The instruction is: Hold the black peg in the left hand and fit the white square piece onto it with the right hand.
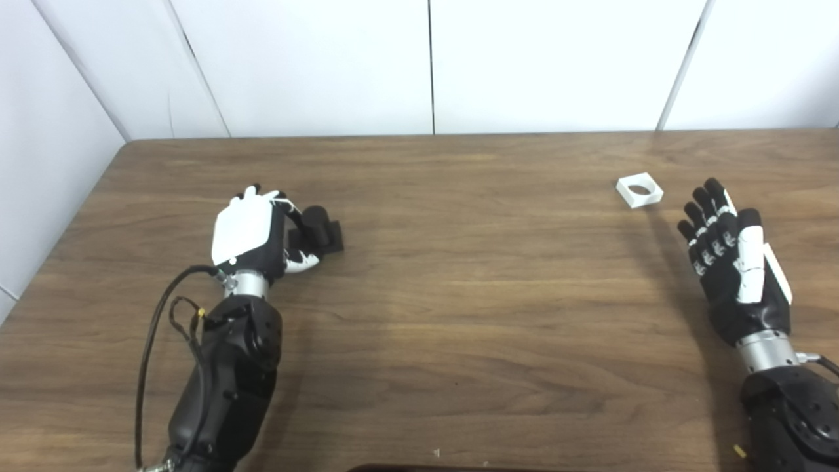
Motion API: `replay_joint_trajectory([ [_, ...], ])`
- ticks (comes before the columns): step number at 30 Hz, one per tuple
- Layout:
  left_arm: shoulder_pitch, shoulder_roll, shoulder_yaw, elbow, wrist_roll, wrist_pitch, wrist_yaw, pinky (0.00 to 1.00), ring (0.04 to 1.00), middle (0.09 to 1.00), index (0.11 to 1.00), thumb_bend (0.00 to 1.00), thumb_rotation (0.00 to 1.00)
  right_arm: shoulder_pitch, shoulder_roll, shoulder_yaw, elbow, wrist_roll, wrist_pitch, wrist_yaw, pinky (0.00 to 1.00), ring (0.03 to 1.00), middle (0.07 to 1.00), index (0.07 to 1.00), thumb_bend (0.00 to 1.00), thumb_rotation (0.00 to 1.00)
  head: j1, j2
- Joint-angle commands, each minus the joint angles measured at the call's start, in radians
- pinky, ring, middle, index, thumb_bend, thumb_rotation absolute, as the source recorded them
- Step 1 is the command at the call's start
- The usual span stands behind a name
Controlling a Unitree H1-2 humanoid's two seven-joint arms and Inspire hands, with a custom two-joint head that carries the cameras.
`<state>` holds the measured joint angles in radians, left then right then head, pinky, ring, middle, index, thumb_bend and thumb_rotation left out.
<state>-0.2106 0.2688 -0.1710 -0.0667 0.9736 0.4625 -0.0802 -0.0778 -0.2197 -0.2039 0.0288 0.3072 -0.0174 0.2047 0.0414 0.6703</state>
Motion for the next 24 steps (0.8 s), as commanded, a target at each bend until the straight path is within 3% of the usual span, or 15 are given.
replay_joint_trajectory([
  [1,0.003,-0.006,-0.025,-0.04,0.002,-0.016,0.002,1.0,1.0,0.89,0.486,0.52,0.07,0.039,0.023,0.011,0.024,0.023,-0.008,0.014,1.0,1.0,1.0,1.0,0.56,1.0,0.0,0.0],
  [24,0.13,-0.084,-0.172,-0.215,0.031,-0.072,-0.016,1.0,1.0,0.902,0.487,0.52,0.07,0.054,0.045,0.026,-0.004,0.01,0.007,-0.011,1.0,1.0,1.0,1.0,0.57,1.0,-0.041,0.004],
])
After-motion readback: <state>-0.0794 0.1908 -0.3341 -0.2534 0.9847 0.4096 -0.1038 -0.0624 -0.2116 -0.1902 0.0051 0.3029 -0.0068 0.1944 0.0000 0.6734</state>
